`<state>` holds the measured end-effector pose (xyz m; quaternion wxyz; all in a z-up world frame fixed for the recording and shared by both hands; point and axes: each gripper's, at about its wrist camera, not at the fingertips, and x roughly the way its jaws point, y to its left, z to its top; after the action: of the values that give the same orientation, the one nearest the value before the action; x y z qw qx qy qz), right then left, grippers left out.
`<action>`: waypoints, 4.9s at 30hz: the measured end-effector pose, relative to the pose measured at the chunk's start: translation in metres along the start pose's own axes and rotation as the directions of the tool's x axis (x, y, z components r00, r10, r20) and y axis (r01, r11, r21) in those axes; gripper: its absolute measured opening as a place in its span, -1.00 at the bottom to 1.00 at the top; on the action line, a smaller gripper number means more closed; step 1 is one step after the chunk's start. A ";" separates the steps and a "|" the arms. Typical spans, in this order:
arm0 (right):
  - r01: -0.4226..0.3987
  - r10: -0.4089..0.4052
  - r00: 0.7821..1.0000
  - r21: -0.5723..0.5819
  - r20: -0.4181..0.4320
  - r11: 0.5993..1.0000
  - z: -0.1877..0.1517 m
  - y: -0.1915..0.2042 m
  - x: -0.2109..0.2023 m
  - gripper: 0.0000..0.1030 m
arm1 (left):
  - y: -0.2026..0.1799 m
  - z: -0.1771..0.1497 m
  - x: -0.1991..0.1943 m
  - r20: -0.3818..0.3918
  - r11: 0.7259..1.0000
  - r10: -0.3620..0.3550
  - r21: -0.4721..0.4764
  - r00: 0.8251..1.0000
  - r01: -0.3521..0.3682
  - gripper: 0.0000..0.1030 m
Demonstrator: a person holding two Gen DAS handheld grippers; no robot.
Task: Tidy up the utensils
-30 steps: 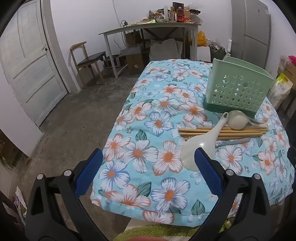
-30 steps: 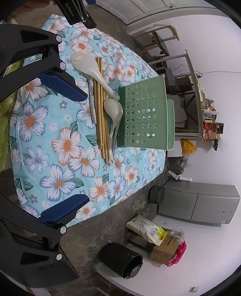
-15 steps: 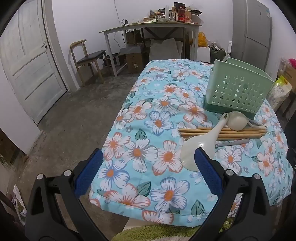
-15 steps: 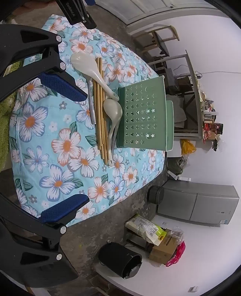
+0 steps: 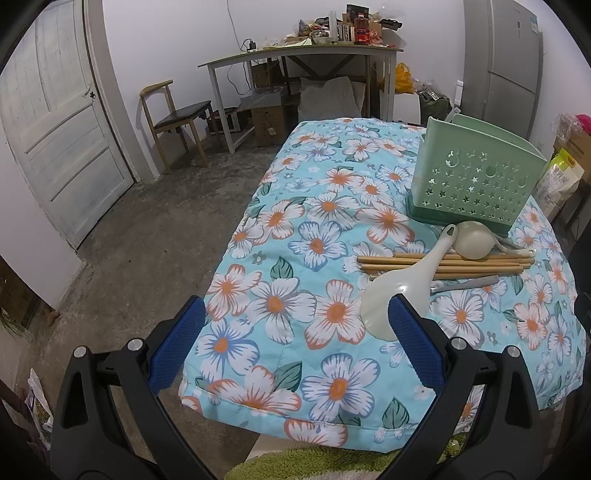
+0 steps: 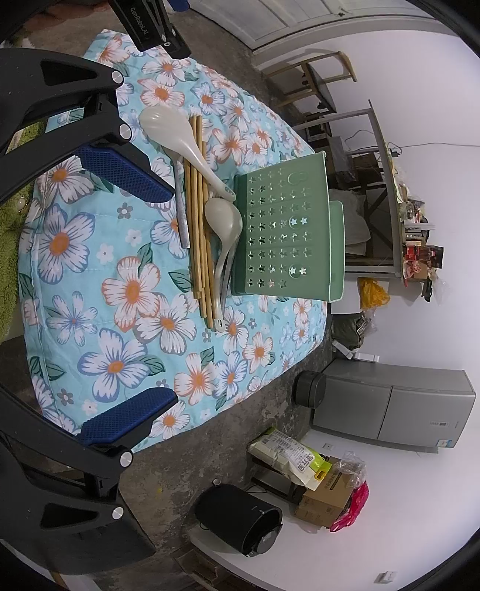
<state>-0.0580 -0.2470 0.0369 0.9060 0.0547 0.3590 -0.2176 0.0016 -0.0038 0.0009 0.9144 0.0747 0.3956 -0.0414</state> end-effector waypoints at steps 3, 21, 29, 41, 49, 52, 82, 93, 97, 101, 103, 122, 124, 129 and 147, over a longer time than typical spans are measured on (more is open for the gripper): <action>-0.001 0.001 1.000 0.001 -0.001 1.000 0.000 0.000 0.000 0.90 | 0.001 -0.001 0.000 0.001 1.000 -0.002 -0.003 1.000 0.002 0.86; 0.000 0.000 1.000 -0.002 0.018 1.000 0.001 -0.001 0.002 0.90 | -0.004 -0.001 0.003 -0.001 1.000 0.005 0.010 1.000 -0.005 0.86; -0.021 0.021 1.000 -0.002 0.007 1.000 0.003 0.000 0.009 0.90 | 0.002 -0.003 0.003 -0.010 1.000 0.007 -0.004 1.000 -0.007 0.86; -0.039 0.038 0.999 0.008 0.027 0.999 0.011 0.003 0.009 0.90 | 0.008 -0.003 -0.002 0.000 1.000 0.017 -0.017 1.000 -0.017 0.86; -0.054 0.054 0.998 0.001 0.044 0.999 0.013 0.008 0.007 0.90 | 0.014 -0.004 -0.003 0.002 0.999 0.037 -0.031 0.999 -0.037 0.86; -0.049 0.050 0.997 -0.014 0.050 0.999 0.014 0.011 0.008 0.90 | 0.013 -0.004 -0.003 0.009 0.999 0.044 -0.024 0.999 -0.044 0.86; -0.075 0.083 0.990 -0.068 0.115 0.995 0.017 0.024 0.009 0.90 | 0.007 -0.016 0.010 0.007 0.991 -0.133 -0.016 0.991 0.133 0.86; -0.139 0.152 0.981 -0.106 0.121 0.985 0.017 0.035 0.012 0.90 | 0.003 -0.021 0.014 0.006 0.912 -0.410 0.023 0.912 0.409 0.86; -0.124 0.140 0.983 -0.129 0.119 0.984 0.006 0.038 0.009 0.90 | -0.004 -0.022 0.011 0.025 0.888 -0.459 0.060 0.888 0.457 0.86; -0.120 0.130 0.988 -0.124 0.078 0.985 -0.001 0.039 0.017 0.90 | 0.000 -0.017 0.017 0.036 0.878 -0.478 0.049 0.878 0.476 0.86; -0.122 0.130 0.989 -0.110 0.070 0.986 -0.001 0.037 0.020 0.90 | -0.002 -0.016 0.020 0.040 0.887 -0.459 0.076 0.887 0.456 0.86; -0.131 0.129 0.991 -0.075 -0.026 0.989 -0.013 0.042 0.041 0.90 | -0.064 -0.056 0.068 0.050 0.774 -0.268 0.606 0.962 0.184 0.76; -0.127 0.125 0.992 -0.075 -0.027 0.989 -0.013 0.042 0.042 0.90 | -0.063 -0.056 0.068 0.071 0.769 -0.276 0.614 0.959 0.176 0.33; -0.127 0.124 0.991 -0.074 -0.040 0.989 -0.013 0.042 0.045 0.90 | -0.057 -0.051 0.069 0.087 0.788 -0.291 0.586 0.953 0.187 -0.45; -0.121 0.118 0.991 -0.046 -0.058 0.992 -0.009 0.040 0.055 0.90 | -0.001 0.002 0.099 -0.023 0.859 -0.480 0.190 0.877 0.476 -0.82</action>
<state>-0.0108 -0.2277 -0.0088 0.9083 0.0596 0.3850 -0.1525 0.0711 -0.0068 -0.0701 0.8692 0.0603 0.3845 -0.3051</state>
